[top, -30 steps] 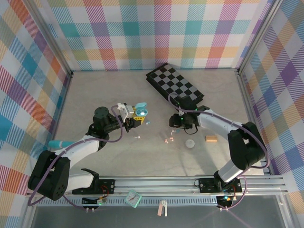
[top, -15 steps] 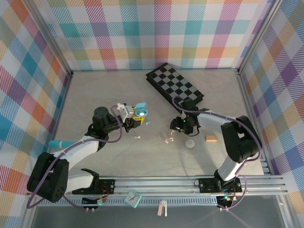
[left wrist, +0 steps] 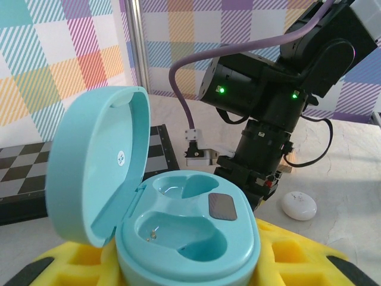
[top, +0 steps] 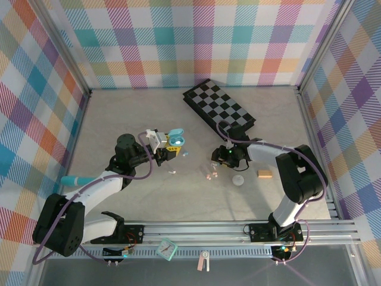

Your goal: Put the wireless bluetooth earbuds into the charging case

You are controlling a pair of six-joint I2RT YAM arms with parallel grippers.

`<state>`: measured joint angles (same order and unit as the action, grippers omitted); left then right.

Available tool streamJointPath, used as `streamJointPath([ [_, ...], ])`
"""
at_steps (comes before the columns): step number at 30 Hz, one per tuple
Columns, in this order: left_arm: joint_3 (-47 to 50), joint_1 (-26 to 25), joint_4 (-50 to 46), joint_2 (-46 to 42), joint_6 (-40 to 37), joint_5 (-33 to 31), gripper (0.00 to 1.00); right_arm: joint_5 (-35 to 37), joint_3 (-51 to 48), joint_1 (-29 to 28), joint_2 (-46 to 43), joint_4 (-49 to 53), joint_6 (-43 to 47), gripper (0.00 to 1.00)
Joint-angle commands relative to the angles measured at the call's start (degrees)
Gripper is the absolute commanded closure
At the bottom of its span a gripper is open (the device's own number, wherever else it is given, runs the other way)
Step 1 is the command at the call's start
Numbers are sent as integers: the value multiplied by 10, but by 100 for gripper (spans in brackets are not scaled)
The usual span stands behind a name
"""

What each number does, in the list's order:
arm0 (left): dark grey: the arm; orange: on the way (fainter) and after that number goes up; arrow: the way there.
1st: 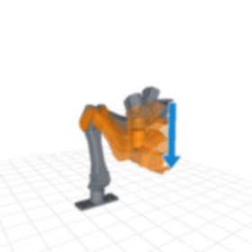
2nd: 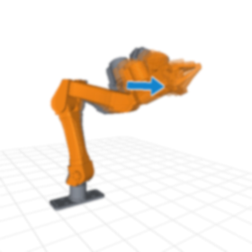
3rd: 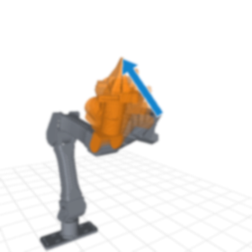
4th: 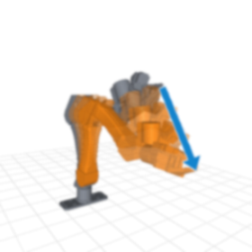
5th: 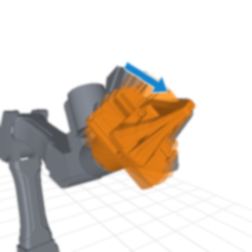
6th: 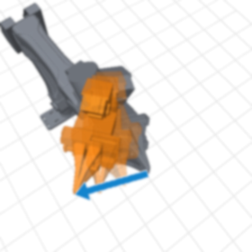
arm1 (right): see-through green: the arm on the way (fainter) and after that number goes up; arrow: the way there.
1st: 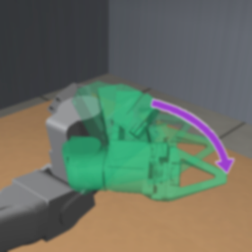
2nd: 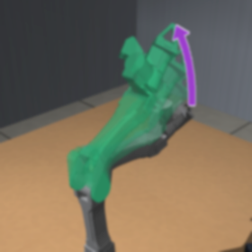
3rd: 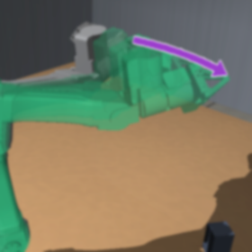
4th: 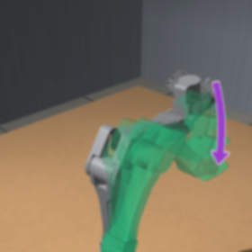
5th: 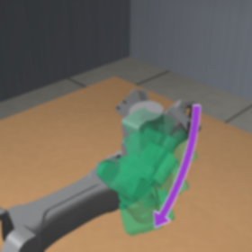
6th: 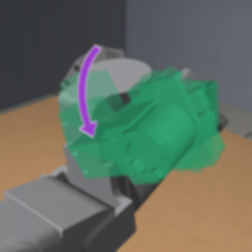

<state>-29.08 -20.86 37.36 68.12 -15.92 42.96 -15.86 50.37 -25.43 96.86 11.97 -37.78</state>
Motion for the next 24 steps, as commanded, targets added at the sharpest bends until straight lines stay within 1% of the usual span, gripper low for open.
streamJointPath([
  [1,-12,4,0,-12,-6,15,65,-24,-13,5,11,-40,-6,56],
  [6,-11,4,-7,-17,-9,13,65,-22,-29,6,3,-57,-5,58],
  [11,-12,4,-8,-17,-11,13,65,-11,-49,6,3,-54,-3,57],
  [13,-12,4,-8,-16,-11,13,65,-21,-53,6,9,-62,-5,57],
  [16,-13,4,-6,-13,-10,15,65,-56,-53,6,21,-84,-15,57],
  [21,-15,4,-7,-14,-10,16,65,-69,-55,8,25,-104,-26,67],
  [24,-15,4,-8,-15,-10,14,65,-81,-60,11,29,-114,-31,71],
])
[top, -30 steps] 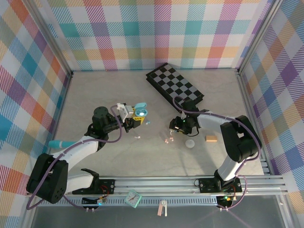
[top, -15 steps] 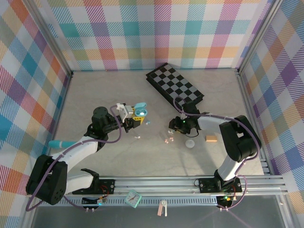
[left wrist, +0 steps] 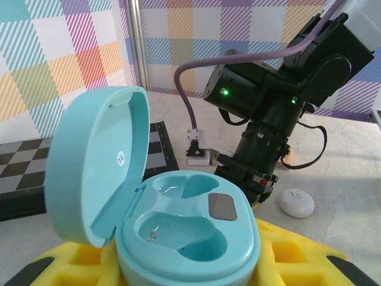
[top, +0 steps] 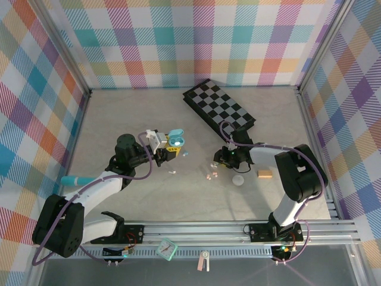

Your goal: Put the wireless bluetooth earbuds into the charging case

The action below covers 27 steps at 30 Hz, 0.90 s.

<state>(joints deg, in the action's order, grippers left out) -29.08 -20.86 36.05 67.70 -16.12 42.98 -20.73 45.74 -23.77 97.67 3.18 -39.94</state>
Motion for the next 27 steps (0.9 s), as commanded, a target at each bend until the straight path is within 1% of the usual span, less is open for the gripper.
streamJointPath([
  [1,-15,4,5,-10,-9,14,65,-37,-16,-5,21,-30,-12,71],
  [7,-15,4,7,-7,-10,15,65,-60,-28,-2,23,-62,-30,72],
  [16,-16,4,5,-5,-14,14,65,-91,-36,0,34,-103,-43,70],
  [18,-17,4,4,-5,-14,14,65,-92,-36,-1,33,-101,-40,72],
  [20,-18,4,2,-7,-15,14,65,-84,-33,0,31,-88,-35,78],
  [21,-18,4,1,-7,-16,14,65,-79,-32,0,28,-82,-32,79],
  [24,-19,4,-1,-8,-17,13,65,-65,-27,-1,26,-61,-22,80],
  [27,-21,4,-2,-7,-17,15,65,-61,-25,-1,26,-47,-16,80],
])
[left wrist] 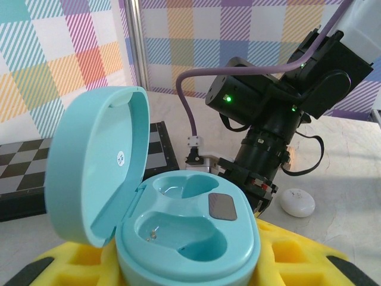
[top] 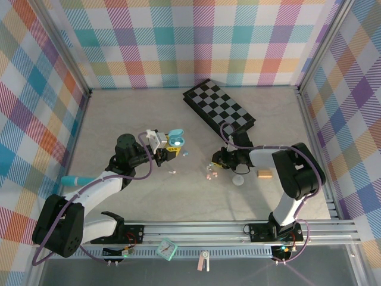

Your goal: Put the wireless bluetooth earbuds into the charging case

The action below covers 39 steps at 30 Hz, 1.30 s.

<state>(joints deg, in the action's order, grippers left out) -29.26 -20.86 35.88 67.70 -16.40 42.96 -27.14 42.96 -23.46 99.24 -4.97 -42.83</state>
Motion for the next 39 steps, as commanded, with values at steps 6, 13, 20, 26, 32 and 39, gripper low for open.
streamJointPath([
  [6,-21,4,1,-7,-15,17,65,0,16,-8,19,48,21,71],
  [13,-21,4,-1,-10,-14,17,65,30,54,-22,41,115,43,70],
  [20,-17,3,-4,-19,-16,13,65,90,88,-36,57,196,65,76],
  [26,-13,4,-5,-14,-20,9,65,122,97,-45,26,216,85,81],
  [32,-13,2,-2,-3,-21,8,65,192,117,-58,-53,267,130,82],
  [39,-26,-9,-13,19,-23,1,65,240,143,-83,-152,306,176,82],
])
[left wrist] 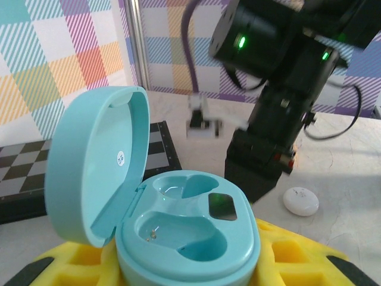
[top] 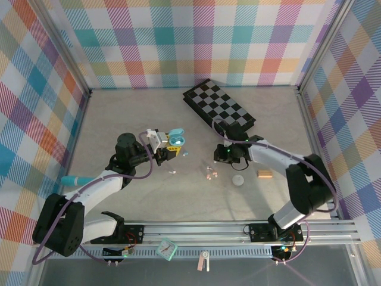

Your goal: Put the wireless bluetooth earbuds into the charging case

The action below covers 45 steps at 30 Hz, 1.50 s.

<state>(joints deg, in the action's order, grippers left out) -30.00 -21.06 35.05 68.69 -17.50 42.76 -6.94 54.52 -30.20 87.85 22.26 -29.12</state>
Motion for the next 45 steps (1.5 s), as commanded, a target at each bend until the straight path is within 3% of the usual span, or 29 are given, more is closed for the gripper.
streamJointPath([
  [1,-20,-9,-8,12,-13,1,65,50,33,-23,-51,38,49,82],
  [9,-36,-29,-25,32,-15,1,65,112,87,-93,-126,23,152,82],
  [23,-38,-48,-50,30,-12,9,65,100,134,-191,-127,-31,292,83],
  [45,-40,-50,-58,18,-18,12,65,137,155,-205,-65,-23,326,83],
])
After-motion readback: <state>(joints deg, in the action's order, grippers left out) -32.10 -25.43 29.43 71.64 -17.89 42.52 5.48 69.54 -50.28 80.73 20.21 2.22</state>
